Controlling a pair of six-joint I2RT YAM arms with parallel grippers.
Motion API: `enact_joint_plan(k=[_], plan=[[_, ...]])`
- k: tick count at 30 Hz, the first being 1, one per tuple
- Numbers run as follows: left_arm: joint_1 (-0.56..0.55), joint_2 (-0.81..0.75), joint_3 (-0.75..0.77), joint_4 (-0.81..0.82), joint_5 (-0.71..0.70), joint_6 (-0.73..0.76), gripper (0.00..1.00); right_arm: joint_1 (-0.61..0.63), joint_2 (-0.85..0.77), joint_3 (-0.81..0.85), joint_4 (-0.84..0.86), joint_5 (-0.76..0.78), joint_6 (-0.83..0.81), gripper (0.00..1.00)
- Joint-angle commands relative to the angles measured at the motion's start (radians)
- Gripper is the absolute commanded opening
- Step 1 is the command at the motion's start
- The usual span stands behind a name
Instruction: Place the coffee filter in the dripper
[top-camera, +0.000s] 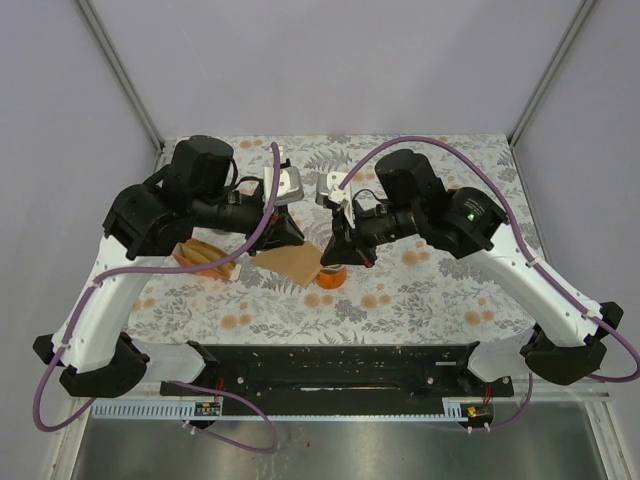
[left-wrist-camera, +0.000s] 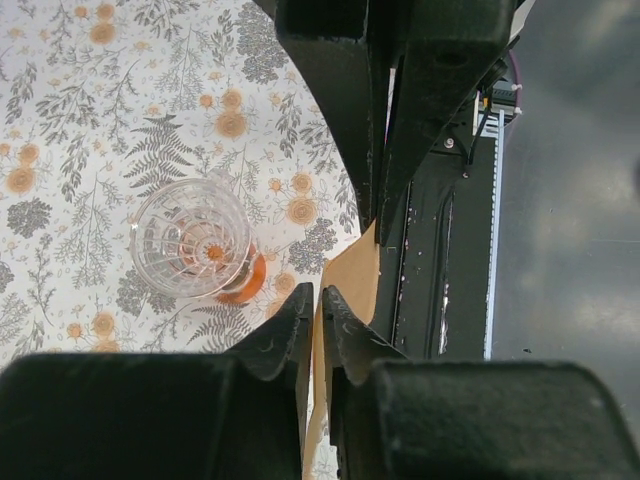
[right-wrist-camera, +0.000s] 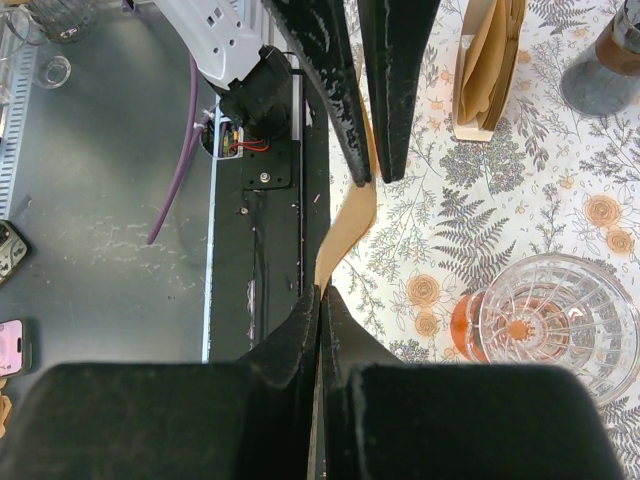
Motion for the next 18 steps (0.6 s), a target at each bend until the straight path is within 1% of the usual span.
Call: enact_joint_plan(k=[1, 9, 12, 18], plan=[[0.000, -0.015, -0.010, 0.016, 0.042, 0.010, 0.13, 0.008, -0.022, 0.006, 0.025, -0.018, -0.008, 0.00], [0.000, -0.015, -0.017, 0.064, -0.020, -0.011, 0.00, 0.008, -0.014, 0.009, 0.025, -0.038, -0.009, 0.00], [0.000, -0.008, -0.020, 0.067, -0.008, -0.003, 0.00, 0.008, -0.016, 0.008, 0.025, -0.044, -0.012, 0.00], [0.000, 0.002, -0.018, 0.046, 0.022, 0.022, 0.06, 0.008, -0.019, 0.006, 0.014, -0.046, -0.034, 0.00]])
